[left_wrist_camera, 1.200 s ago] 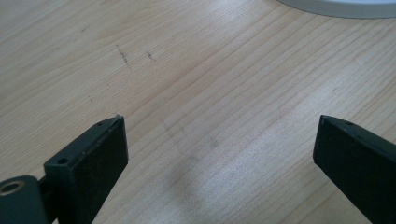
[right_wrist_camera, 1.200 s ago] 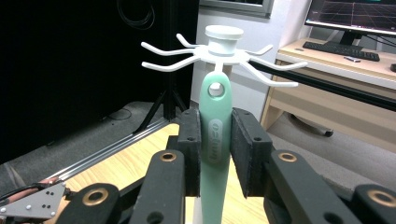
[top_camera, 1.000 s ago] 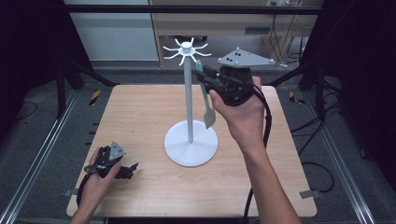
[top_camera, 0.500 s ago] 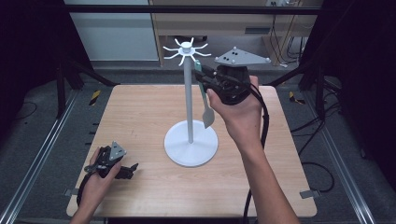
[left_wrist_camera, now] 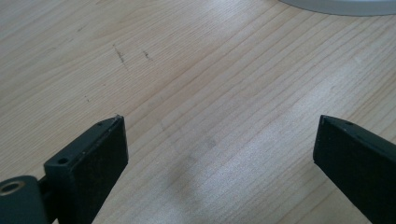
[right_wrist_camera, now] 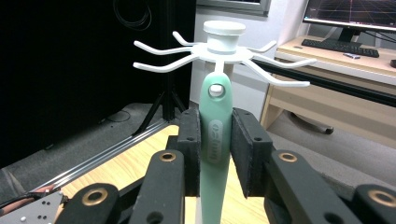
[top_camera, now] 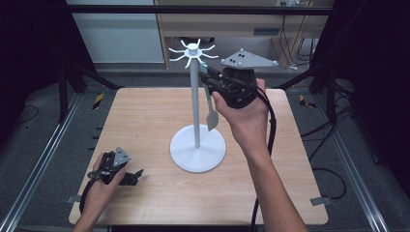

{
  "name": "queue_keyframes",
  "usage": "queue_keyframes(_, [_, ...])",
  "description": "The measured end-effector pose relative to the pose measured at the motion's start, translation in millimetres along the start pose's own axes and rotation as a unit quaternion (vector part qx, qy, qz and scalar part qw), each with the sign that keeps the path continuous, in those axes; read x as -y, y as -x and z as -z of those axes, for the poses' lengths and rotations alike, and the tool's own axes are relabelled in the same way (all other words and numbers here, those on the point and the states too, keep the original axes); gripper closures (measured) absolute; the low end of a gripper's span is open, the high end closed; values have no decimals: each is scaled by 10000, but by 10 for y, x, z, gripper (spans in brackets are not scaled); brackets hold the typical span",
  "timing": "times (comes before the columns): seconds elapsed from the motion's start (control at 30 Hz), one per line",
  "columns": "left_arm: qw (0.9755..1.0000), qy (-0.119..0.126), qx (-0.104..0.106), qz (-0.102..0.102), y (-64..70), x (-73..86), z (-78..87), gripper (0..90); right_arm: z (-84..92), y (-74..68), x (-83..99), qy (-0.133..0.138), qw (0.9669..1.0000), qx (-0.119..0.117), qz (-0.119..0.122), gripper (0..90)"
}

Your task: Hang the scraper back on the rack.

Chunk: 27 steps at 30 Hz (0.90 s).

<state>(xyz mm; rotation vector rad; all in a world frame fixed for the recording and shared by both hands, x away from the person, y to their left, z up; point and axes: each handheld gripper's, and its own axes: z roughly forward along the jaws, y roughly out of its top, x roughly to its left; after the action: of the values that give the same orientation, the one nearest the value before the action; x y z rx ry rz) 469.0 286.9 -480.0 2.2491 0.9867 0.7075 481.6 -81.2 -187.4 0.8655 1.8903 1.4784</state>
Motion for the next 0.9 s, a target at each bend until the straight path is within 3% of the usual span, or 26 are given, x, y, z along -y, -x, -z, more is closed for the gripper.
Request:
queue_keyframes(0.67, [10000,-11,9,13,-2,3,-1,29,7,8,11,15,10000,-50,-53,730])
queue_keyframes(0.9, [10000,-6,8,19,-4,3,0,29,88,24,29,33,10000,-70,-49,714])
